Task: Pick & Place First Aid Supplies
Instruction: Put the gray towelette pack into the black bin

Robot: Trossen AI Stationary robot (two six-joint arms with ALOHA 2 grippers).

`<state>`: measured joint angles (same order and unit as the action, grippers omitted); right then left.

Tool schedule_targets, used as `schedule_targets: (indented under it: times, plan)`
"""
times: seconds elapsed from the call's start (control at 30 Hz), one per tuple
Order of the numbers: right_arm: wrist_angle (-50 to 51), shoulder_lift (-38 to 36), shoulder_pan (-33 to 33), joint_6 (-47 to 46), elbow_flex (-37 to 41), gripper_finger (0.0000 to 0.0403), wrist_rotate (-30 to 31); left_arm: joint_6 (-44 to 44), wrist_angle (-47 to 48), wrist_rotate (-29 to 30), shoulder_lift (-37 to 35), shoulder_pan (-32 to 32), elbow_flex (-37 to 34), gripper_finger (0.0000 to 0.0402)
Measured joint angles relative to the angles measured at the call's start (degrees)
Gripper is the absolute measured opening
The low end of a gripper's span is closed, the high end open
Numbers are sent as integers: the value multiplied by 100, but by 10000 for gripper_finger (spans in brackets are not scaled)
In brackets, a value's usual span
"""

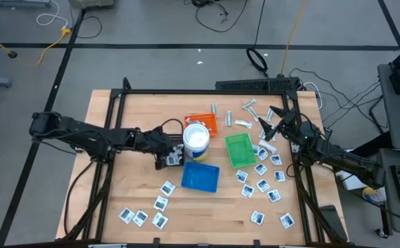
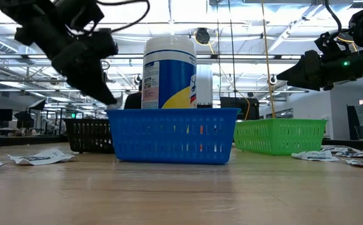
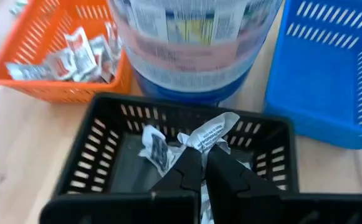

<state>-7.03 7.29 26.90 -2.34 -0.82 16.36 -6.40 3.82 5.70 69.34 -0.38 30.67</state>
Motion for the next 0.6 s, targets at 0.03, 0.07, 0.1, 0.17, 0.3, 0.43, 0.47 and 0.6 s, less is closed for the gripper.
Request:
schedule_targets:
  times: [0.03, 0.07, 0.1, 0.17, 0.3, 0.43, 0.47, 0.6]
  plan:
    - [-1, 0, 0, 0, 1, 380, 0, -24, -95, -32, 52, 0, -55, 4]
    - [-2, 0, 1, -1, 1, 380, 2, -71, -151, -65, 87, 0, -112, 4]
    - [0, 0, 2, 1, 0, 380, 1, -130, -253, -88, 126, 0, -176, 4]
    - [-2, 2, 0, 0, 0, 380, 2, -236, -347, -83, 202, 0, -280, 6]
    - [-2, 1, 1, 0, 0, 380, 1, -299, -388, 32, 234, 6, -312, 31]
    - [-2, 1, 1, 0, 0, 380, 1, -341, -361, -83, 234, 7, -314, 61]
    - [0, 1, 1, 1, 1, 380, 0, -398, -362, -81, 234, 4, -314, 69]
    - [0, 2, 2, 1, 0, 380, 0, -598, -377, -20, 234, 11, -314, 114]
